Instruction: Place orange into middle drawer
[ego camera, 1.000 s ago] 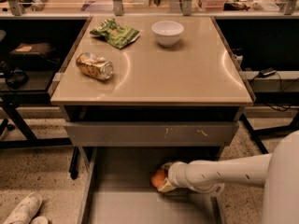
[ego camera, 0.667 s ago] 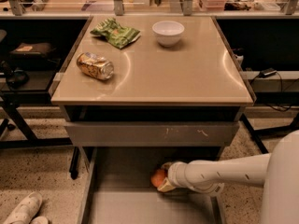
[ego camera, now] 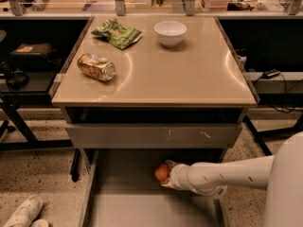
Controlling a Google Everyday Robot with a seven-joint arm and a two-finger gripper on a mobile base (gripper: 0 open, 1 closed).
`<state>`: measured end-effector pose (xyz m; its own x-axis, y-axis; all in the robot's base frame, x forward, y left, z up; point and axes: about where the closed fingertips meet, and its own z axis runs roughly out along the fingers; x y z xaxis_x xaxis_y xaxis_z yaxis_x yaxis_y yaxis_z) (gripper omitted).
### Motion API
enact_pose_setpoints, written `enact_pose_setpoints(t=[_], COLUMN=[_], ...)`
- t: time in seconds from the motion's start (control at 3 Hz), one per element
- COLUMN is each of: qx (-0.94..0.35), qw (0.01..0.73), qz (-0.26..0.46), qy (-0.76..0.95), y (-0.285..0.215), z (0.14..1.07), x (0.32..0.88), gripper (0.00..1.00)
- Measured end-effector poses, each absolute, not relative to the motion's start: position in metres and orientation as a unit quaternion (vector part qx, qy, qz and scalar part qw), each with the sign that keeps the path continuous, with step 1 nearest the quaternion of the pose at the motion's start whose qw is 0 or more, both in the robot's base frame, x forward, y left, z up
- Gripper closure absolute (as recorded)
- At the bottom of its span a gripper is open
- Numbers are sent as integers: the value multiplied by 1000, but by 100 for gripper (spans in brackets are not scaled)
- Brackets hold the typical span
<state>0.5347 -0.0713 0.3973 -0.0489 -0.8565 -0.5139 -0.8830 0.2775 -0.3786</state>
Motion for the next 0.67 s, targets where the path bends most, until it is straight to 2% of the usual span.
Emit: enact_pose_setpoints(t=[0.33,0.67], qx=[-601,-601], qw=[339,339], qz=[20,20], qy=[724,724], y=[-71,-71], z=[397,397], x=[535,535], gripper=[0,0])
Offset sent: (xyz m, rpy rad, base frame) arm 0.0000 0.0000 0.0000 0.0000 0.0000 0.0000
